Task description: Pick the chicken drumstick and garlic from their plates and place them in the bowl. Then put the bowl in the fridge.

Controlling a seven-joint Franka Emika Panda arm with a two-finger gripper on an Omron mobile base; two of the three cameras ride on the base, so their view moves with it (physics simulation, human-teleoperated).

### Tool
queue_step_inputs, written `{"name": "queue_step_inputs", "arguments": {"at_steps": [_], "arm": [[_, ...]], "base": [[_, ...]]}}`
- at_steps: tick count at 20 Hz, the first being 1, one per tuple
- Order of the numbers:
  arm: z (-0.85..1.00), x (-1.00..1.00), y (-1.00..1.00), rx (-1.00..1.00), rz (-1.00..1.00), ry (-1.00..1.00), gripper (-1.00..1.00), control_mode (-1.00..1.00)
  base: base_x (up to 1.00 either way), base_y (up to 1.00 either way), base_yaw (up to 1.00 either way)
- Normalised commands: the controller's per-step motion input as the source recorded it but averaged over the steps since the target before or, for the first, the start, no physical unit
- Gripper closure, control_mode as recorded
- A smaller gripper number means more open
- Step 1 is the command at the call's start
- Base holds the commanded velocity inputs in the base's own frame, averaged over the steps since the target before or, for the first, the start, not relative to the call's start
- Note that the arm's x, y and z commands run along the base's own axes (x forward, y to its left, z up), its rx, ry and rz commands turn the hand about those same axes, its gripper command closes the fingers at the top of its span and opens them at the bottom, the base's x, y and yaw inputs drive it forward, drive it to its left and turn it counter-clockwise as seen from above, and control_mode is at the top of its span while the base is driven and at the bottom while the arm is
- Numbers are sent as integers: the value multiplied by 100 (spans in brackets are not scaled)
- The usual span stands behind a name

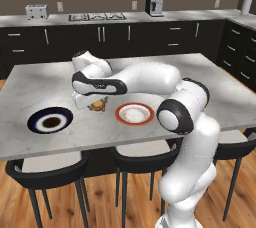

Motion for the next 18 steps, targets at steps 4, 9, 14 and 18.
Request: {"name": "queue_step_inputs", "arguments": {"at_steps": [4,9,14,18], "arm": [[1,-25,-81,15,-1,-3,100,-100],[3,-17,-82,11,-1,-3,100,-100],[4,-6,-85,3,0,0,100,-100],[12,-1,-83,0,0,0,100,-100]], "base": [[0,0,0],[0,0,0],[0,0,0],[0,0,0]]}}
